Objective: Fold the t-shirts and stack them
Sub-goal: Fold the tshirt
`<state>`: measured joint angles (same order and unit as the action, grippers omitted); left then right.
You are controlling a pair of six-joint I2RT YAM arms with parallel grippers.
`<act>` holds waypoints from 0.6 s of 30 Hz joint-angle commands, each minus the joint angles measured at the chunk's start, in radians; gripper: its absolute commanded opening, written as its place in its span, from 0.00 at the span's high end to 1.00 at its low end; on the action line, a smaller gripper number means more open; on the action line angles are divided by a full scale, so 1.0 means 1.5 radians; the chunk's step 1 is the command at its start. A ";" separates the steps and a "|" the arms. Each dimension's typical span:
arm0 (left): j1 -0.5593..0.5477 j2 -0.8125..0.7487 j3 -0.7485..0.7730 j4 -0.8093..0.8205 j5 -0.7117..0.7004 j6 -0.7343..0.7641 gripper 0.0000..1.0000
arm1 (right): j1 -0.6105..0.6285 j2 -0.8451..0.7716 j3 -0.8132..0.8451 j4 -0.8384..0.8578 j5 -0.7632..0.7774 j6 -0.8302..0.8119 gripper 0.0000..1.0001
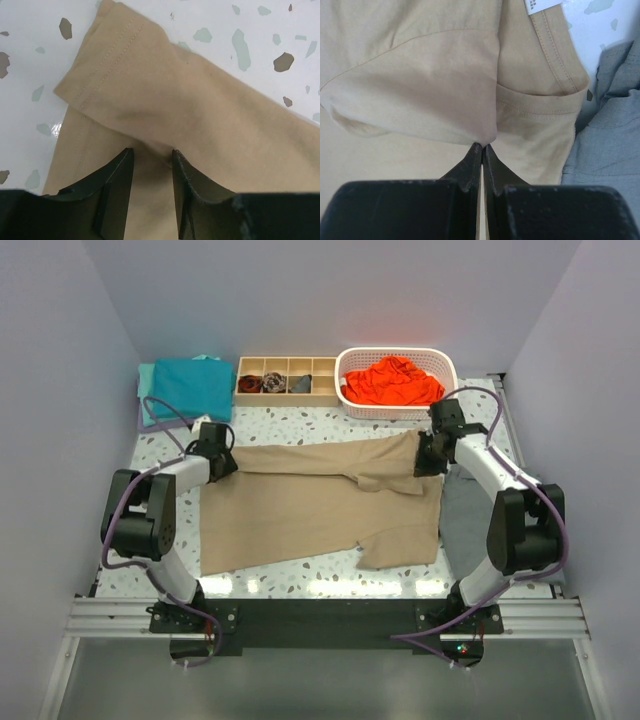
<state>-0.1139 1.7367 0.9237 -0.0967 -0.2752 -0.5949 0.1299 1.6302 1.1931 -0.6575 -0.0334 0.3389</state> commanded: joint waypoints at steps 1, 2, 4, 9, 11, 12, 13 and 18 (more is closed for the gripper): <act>-0.004 -0.060 -0.025 0.031 -0.018 -0.019 0.58 | -0.004 -0.006 0.010 0.016 0.039 -0.003 1.00; -0.004 -0.065 -0.024 0.030 -0.021 -0.018 0.58 | -0.004 -0.004 0.015 0.016 0.040 -0.005 1.00; -0.004 -0.073 -0.015 0.016 -0.026 -0.016 0.58 | -0.003 -0.001 0.017 0.017 0.037 -0.003 1.00; -0.004 -0.094 -0.011 0.025 -0.031 -0.002 0.64 | -0.004 0.001 0.019 0.021 0.023 -0.001 1.00; -0.004 -0.092 -0.009 0.024 -0.032 0.000 0.74 | -0.003 -0.003 0.019 0.022 0.023 0.000 1.00; -0.004 -0.088 -0.009 0.022 -0.030 0.001 0.79 | -0.003 -0.006 0.018 0.023 0.024 0.002 1.00; -0.004 -0.088 -0.008 0.023 -0.027 0.001 0.82 | -0.004 -0.008 0.019 0.022 0.026 0.004 1.00; -0.004 -0.092 -0.002 0.018 -0.021 0.002 0.82 | -0.010 -0.019 0.022 0.016 -0.053 0.022 1.00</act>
<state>-0.1139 1.6241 0.8913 -0.0940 -0.2955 -0.5922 0.1284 1.6314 1.1931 -0.6449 -0.0200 0.3458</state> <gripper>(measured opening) 0.182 0.011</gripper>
